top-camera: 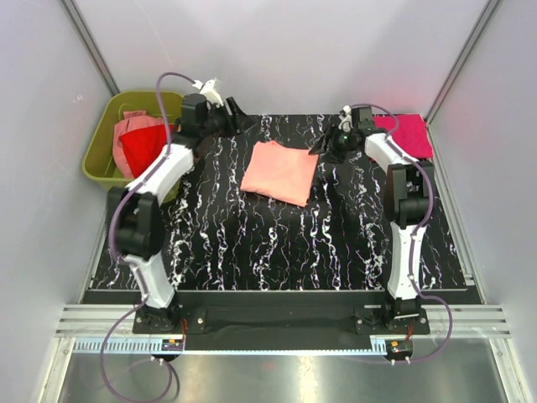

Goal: Fold and stack the t-shirts
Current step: Fold the tshirt

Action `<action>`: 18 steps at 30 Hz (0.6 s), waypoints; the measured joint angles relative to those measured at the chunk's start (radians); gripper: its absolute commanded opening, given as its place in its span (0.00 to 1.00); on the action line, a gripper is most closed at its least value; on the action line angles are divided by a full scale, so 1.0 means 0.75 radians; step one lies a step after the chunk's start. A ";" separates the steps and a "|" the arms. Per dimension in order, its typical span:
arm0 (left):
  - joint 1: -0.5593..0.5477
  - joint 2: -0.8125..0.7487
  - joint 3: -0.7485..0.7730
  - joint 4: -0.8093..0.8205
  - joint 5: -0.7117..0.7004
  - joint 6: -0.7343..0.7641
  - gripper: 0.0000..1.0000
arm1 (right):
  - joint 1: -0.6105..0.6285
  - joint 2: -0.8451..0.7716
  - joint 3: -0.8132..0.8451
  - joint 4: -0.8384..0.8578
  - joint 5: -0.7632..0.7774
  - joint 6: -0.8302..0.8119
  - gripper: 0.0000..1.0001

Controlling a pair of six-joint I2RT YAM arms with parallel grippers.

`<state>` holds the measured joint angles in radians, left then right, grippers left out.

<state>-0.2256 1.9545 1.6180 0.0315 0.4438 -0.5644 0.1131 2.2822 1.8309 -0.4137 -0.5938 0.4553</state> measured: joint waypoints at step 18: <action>-0.031 -0.235 -0.759 -0.040 -0.043 0.118 0.53 | 0.242 -0.368 -0.581 -0.034 0.107 -0.039 0.60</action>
<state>-0.2485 1.7779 1.0485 0.0013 0.4114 -0.4759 0.2943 2.0064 1.3952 -0.4389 -0.5133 0.4259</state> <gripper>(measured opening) 0.507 0.604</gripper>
